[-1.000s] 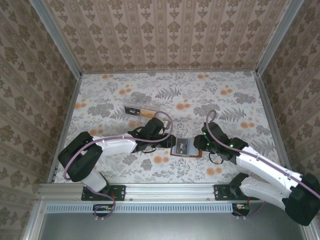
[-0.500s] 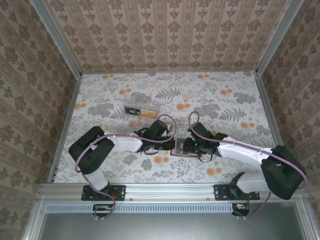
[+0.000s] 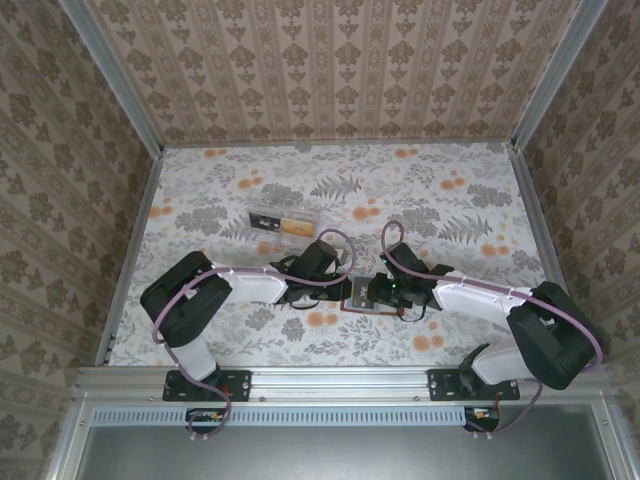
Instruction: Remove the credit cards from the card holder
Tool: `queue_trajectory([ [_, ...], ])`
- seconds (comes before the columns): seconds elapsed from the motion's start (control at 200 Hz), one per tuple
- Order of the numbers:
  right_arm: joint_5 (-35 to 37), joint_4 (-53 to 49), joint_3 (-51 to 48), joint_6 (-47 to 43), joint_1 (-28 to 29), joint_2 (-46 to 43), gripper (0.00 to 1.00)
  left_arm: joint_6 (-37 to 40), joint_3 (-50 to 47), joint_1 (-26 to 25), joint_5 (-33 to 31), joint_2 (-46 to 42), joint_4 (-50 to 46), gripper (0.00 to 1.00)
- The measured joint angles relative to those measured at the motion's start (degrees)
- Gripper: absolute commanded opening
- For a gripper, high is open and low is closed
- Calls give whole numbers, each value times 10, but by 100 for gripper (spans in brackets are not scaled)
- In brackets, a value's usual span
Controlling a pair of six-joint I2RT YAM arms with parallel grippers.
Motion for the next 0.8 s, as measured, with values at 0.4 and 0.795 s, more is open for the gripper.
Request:
queue_trajectory([
  [0.4, -19, 18, -16, 3, -15, 1, 22, 0, 5, -4, -3, 3, -3, 6],
  [0.795, -48, 55, -37, 15, -30, 1, 12, 0, 11, -7, -9, 6, -10, 6],
])
